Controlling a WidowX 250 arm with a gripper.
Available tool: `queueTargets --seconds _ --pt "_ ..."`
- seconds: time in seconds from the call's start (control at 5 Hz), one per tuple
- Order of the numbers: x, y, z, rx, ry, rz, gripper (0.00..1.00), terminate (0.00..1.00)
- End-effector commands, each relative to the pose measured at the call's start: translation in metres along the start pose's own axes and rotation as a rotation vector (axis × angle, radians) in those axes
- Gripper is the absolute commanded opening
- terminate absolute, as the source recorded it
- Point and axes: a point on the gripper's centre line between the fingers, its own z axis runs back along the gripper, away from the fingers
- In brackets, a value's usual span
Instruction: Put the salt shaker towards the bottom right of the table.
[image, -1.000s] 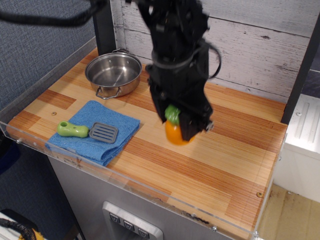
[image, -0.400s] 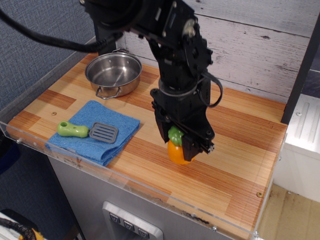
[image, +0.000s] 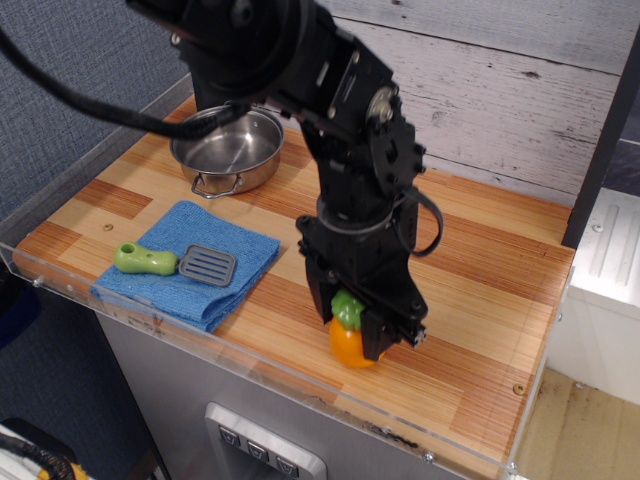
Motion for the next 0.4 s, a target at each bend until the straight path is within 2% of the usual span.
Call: queueTargets --seconds 0.0,0.2 --pt "-0.0011 0.0021 0.0075 -0.017 -0.035 -0.002 0.0 0.0" --pt "-0.0017 0.0036 0.0081 -0.038 -0.038 0.006 1.0 0.0"
